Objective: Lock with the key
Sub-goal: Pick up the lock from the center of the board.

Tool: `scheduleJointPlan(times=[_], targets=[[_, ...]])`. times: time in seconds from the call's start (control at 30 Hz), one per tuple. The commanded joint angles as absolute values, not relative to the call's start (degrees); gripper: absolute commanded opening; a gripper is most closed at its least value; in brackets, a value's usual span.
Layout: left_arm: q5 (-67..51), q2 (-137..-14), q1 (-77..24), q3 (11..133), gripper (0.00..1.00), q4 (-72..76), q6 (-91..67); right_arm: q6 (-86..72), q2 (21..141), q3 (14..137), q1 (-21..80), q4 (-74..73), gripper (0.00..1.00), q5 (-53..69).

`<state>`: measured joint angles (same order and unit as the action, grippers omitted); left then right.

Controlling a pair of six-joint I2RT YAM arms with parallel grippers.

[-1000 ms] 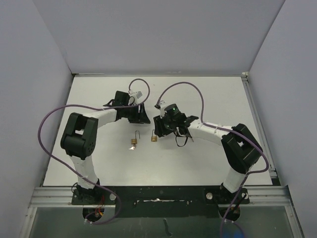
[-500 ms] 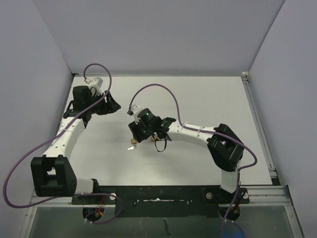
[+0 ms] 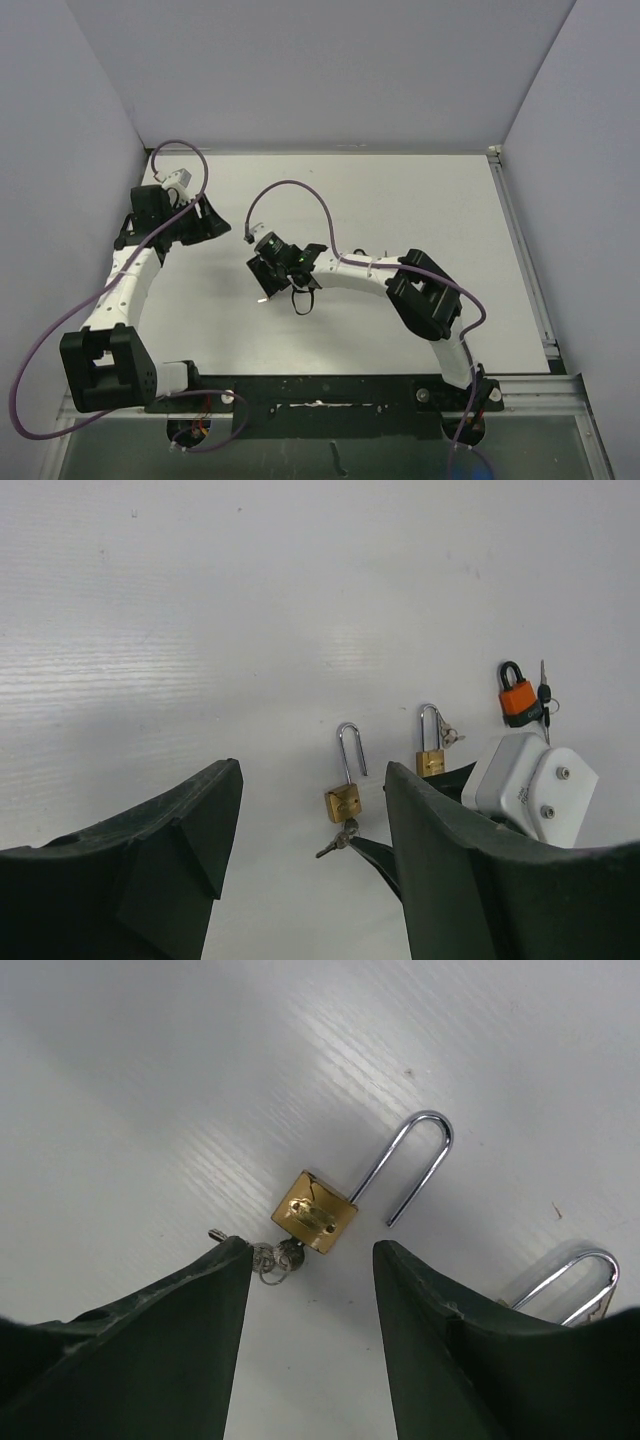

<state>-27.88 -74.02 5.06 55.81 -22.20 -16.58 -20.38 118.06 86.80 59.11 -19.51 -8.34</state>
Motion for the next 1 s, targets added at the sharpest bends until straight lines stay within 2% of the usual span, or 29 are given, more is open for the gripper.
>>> scheduleJointPlan(times=[0.0, 0.2, 0.43, 0.97], targets=[[-29.62, -71.72, 5.53, 56.38, 0.58, -22.82, -14.88, -23.78, 118.45, 90.34, 59.85, -18.84, 0.53, -10.42], [-30.41, -71.69, 5.54, 55.76, 0.58, -22.14, -15.07, -25.31, 121.41, 92.18, 60.07, -20.00, 0.58, -11.14], [-31.55, -71.88, 5.55, 54.78, 0.58, -21.10, -15.64, -25.57, 124.74, 94.96, 60.45, -21.34, 0.57, -12.81], [-31.46, -73.01, 5.71, 54.14, 0.58, -19.39, -16.58, -28.34, 122.27, 89.45, 61.08, -24.96, 0.46, -13.95]])
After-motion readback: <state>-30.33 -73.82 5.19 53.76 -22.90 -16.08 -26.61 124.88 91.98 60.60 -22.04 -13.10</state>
